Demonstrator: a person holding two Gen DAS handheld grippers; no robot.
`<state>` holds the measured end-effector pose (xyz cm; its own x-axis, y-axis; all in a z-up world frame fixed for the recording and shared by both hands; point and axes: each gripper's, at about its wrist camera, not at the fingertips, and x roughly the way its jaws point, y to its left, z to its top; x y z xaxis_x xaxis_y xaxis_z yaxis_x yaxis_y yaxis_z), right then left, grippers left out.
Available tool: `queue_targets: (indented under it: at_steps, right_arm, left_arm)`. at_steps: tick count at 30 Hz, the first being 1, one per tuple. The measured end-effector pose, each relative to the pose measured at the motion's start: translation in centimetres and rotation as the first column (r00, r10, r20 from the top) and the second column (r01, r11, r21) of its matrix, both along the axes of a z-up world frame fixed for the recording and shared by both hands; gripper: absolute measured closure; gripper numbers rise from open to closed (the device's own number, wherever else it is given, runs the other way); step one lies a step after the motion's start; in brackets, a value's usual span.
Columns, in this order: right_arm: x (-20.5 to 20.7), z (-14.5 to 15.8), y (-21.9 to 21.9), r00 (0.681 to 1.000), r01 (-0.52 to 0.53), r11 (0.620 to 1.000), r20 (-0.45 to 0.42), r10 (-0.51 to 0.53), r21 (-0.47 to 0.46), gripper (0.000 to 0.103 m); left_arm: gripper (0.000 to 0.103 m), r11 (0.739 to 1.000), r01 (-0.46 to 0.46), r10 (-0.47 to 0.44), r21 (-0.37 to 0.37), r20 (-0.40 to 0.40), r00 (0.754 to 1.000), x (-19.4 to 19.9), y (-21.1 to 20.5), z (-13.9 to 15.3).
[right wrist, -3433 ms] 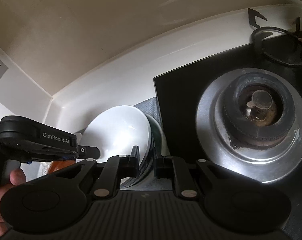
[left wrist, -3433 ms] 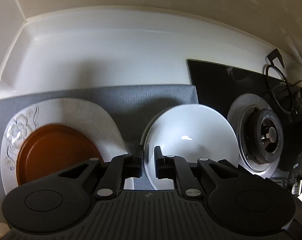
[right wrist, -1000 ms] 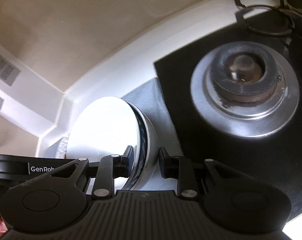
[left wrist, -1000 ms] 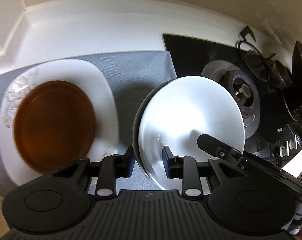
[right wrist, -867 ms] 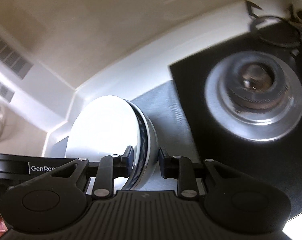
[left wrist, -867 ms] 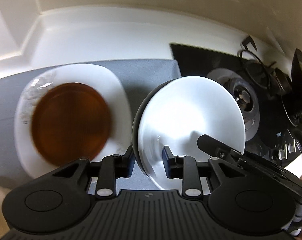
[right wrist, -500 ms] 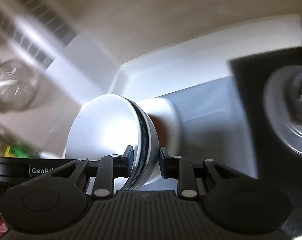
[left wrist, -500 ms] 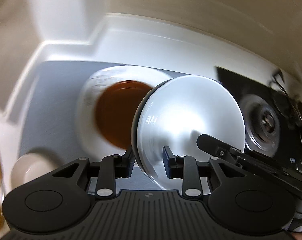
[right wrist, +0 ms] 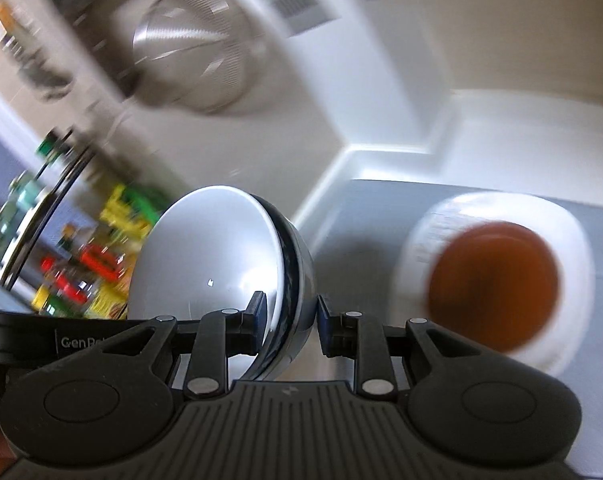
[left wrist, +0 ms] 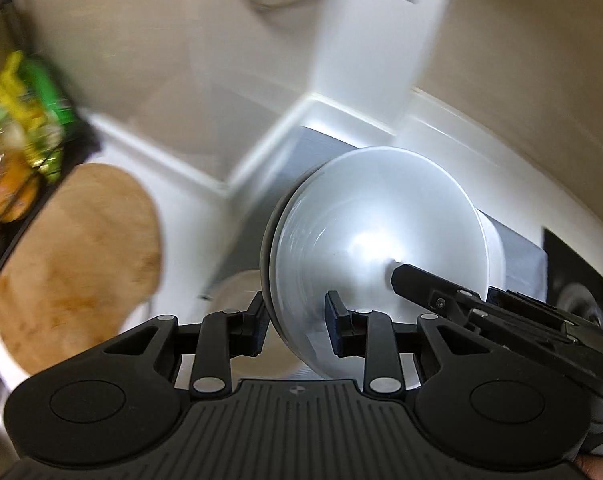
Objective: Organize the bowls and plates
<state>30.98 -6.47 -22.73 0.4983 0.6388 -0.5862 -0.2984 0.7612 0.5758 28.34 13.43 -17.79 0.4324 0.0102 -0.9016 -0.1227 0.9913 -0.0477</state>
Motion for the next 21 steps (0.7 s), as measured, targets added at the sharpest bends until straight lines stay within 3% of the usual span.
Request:
queue_targets:
  at_steps: [6,21]
  right_arm:
    - [0.4,-0.4,3.8,0.999,-0.049,0.999,-0.018,0.049,-0.011,0.074]
    - [1.0,-7.6,6.0,0.982,-0.038,0.995,-0.19,0.019,-0.096,0.074]
  left_arm:
    - [0.07,0.999,-0.043,0.043,-0.002,-0.034,0.999,0.6,4.7,-0.7]
    - [0.07,0.999,0.012,-0.023,-0.052,-0.21,0.977,2.7,5.9,-9.4]
